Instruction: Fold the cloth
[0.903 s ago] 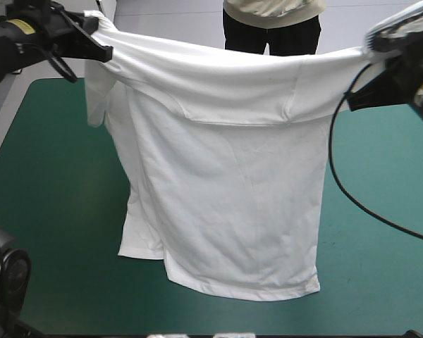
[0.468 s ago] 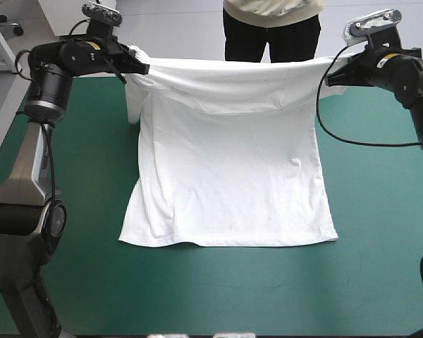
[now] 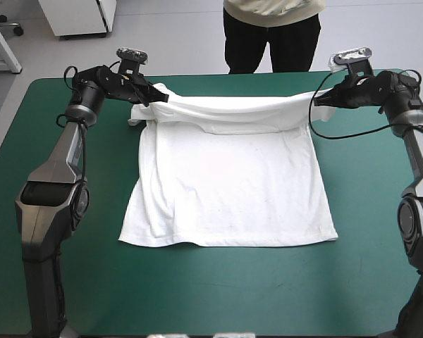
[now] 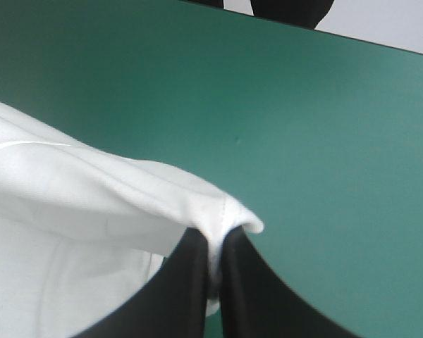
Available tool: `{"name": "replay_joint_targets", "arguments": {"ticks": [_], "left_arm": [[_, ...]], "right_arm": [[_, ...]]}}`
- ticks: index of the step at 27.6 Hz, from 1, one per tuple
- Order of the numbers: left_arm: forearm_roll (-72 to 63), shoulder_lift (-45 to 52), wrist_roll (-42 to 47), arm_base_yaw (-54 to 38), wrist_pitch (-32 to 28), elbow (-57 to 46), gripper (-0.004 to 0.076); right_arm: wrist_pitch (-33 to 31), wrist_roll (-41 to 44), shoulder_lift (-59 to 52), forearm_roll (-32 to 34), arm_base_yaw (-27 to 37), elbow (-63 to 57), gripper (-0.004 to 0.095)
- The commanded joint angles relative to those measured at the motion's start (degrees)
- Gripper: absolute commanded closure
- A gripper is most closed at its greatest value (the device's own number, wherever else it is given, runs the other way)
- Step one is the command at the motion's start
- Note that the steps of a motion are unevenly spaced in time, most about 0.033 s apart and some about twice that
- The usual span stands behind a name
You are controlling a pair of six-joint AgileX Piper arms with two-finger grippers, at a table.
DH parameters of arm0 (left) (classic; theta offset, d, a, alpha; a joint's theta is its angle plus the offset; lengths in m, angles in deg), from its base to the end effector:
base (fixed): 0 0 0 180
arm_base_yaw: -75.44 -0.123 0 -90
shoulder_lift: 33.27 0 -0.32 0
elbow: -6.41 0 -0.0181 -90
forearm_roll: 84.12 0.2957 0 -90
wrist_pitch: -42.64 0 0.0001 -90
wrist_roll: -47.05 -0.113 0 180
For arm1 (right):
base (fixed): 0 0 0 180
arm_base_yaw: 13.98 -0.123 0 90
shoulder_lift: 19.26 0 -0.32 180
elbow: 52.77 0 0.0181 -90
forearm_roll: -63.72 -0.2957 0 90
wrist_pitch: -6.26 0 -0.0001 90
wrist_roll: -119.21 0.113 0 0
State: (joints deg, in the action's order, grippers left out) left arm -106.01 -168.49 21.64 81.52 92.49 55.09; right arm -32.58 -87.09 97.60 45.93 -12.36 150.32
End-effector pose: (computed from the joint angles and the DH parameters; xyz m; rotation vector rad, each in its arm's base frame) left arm 0.5919 -0.0955 0.3087 0.4826 2.2713 -0.2960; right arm 0.5246 0.0068 0.3339 -0.3102 2.2550 0.0937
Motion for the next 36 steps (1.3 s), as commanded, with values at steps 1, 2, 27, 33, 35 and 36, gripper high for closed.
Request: {"name": "replay_joint_targets", "arguments": {"ticks": [1,2,27,33,35,36], "left_arm": [[-2.06,3.82,0.07,0.11,-1.59,1.6,0.0733],[-2.06,3.82,0.19,0.11,-1.59,1.6,0.0733],[6.75,33.2,6.18,0.11,23.98,-2.25,0.0395],[9.12,48.52,8.79,0.11,20.89,-27.46,0.0395],[11.91,55.71,12.34,0.11,14.41,-39.97,0.0395],[11.54,57.26,12.8,0.11,12.73,-43.81,0.0395]], "right_arm": [[2.7,-0.69,-3.1,-1.74,0.55,1.89,0.0812],[2.7,-0.69,-3.1,-2.12,0.55,1.89,0.0768],[-18.17,2.41,-33.75,-3.38,0.55,-1.04,0.0422],[-20.73,4.63,-46.44,-3.38,0.55,-13.01,0.0422],[-20.02,5.89,-50.61,-3.38,0.55,-16.91,0.0422],[-19.93,6.02,-51.4,-3.38,0.55,-17.81,0.0422]]}}
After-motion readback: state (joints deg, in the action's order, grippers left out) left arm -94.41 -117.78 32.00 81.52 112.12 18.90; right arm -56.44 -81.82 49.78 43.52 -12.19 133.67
